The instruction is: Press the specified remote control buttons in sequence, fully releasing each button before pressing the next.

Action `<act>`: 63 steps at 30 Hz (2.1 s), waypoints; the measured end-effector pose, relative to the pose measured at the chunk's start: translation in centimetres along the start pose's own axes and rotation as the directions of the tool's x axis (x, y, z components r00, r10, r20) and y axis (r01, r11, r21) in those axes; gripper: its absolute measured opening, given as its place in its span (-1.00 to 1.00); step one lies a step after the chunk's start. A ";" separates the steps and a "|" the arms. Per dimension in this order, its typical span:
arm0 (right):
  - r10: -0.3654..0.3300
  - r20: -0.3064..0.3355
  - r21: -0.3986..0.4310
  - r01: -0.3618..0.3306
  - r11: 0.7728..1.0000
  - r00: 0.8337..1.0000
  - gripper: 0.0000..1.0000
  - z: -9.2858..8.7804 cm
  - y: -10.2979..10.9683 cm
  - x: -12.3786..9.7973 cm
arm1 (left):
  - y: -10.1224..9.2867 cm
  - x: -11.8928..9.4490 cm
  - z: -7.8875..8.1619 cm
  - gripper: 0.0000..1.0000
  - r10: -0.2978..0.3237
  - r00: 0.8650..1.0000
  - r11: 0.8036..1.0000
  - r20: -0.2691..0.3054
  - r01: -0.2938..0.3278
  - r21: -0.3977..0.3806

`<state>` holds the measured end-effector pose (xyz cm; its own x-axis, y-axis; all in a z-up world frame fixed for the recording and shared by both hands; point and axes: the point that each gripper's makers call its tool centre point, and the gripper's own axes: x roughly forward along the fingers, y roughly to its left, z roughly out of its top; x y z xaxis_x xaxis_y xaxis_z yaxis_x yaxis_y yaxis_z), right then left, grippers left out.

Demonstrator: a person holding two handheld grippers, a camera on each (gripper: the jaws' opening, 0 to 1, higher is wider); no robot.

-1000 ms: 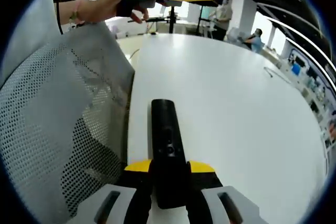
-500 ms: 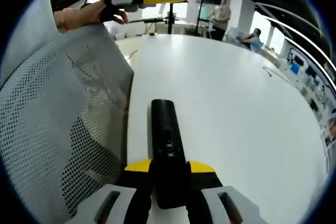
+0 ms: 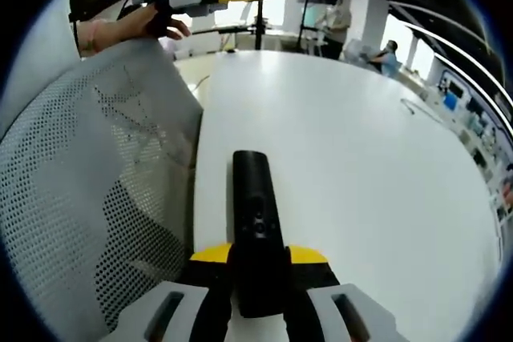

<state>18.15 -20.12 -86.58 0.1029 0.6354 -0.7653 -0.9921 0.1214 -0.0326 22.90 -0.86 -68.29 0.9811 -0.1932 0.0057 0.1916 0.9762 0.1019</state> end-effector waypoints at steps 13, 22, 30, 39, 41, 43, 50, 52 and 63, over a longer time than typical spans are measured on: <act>-0.011 -0.007 0.025 0.011 1.000 1.000 -0.59 0.1 -2.9 0.3 | -0.6 0.2 -0.9 0.95 -0.030 0.999 1.000 -0.042 0.029 -0.010; -0.026 -0.021 0.011 0.026 1.000 0.999 -0.59 0.1 -5.3 0.4 | -0.9 0.3 -1.0 0.95 -0.040 0.998 0.999 -0.048 0.040 -0.005; -0.035 -0.032 0.013 0.036 0.999 0.999 -0.59 0.0 -7.4 0.5 | -1.0 0.4 -1.2 0.95 -0.043 0.998 0.999 -0.055 0.043 -0.014; -0.030 -0.045 0.007 0.031 1.000 0.999 -0.59 0.1 -9.1 0.6 | -1.3 0.5 -1.5 0.95 -0.057 0.996 0.998 -0.068 0.056 -0.018; -0.031 -0.046 0.007 0.031 0.999 0.998 -0.59 0.0 -9.4 0.7 | -1.3 0.5 -1.5 0.95 -0.061 0.996 0.998 -0.071 0.059 -0.023; -0.031 -0.047 0.009 0.031 0.999 0.998 -0.59 0.0 -9.7 0.7 | -1.3 0.5 -1.7 0.95 -0.061 0.995 0.998 -0.078 0.060 -0.024; -0.034 -0.055 0.008 0.035 0.999 0.998 -0.59 0.0 -10.7 0.7 | -1.4 0.5 -1.9 0.94 -0.068 0.994 0.998 -0.086 0.066 -0.024; -0.037 -0.056 0.010 0.038 0.999 0.998 -0.59 0.0 -11.1 0.7 | -1.5 0.5 -1.9 0.94 -0.070 0.994 0.997 -0.088 0.068 -0.022; -0.039 -0.063 0.010 0.040 0.999 0.997 -0.59 0.2 -12.2 0.9 | -1.8 0.5 -1.9 0.94 -0.083 0.993 0.996 -0.086 0.081 -0.033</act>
<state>30.38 -20.91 -86.71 0.1368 0.5810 -0.8023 -0.9864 0.1540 -0.0566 23.10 -2.49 -70.40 0.9603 -0.2646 -0.0879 0.2709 0.9601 0.0693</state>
